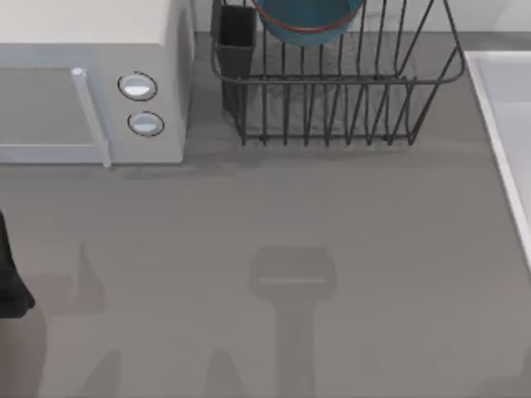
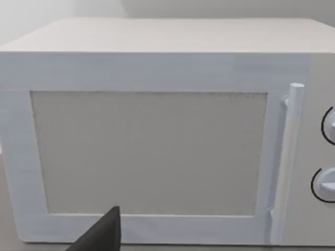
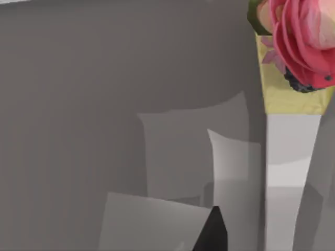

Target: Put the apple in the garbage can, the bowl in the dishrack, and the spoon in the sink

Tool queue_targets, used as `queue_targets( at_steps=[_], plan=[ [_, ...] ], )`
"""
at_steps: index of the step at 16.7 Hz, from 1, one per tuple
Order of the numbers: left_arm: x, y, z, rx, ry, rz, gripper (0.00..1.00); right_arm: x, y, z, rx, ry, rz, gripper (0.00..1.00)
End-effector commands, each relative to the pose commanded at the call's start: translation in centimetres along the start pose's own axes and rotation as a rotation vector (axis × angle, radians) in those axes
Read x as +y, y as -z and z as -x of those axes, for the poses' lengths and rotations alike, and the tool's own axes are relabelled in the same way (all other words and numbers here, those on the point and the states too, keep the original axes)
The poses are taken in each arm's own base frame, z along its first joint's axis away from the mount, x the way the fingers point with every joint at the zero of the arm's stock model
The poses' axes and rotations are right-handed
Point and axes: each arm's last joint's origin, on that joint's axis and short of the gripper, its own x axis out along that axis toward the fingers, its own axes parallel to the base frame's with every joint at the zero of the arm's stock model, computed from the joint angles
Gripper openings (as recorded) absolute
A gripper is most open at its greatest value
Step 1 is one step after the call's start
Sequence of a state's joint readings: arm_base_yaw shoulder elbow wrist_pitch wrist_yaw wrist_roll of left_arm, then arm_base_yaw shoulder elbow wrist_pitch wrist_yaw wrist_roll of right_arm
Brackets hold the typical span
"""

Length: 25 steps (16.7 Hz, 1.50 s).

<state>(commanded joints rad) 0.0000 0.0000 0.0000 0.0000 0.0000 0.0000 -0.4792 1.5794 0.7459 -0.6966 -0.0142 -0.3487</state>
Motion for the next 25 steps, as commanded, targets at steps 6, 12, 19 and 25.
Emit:
queue_targets(
  at_steps=[6, 12, 19, 25],
  plan=[
    [0.0, 0.0, 0.0, 0.0, 0.0, 0.0, 1.0, 0.0, -0.3, 6.2, 0.025, -0.01, 0.001, 0.0],
    [0.0, 0.0, 0.0, 0.0, 0.0, 0.0, 1.0, 0.2, -0.1, 9.1, 0.003, -0.001, 0.001, 0.0],
    [0.0, 0.0, 0.0, 0.0, 0.0, 0.0, 1.0, -0.2, -2.3, 9.4, 0.037, -0.013, -0.004, 0.0],
    [0.0, 0.0, 0.0, 0.0, 0.0, 0.0, 1.0, -0.6, -11.7, 10.8, 0.092, -0.025, -0.003, 0.0]
  ],
)
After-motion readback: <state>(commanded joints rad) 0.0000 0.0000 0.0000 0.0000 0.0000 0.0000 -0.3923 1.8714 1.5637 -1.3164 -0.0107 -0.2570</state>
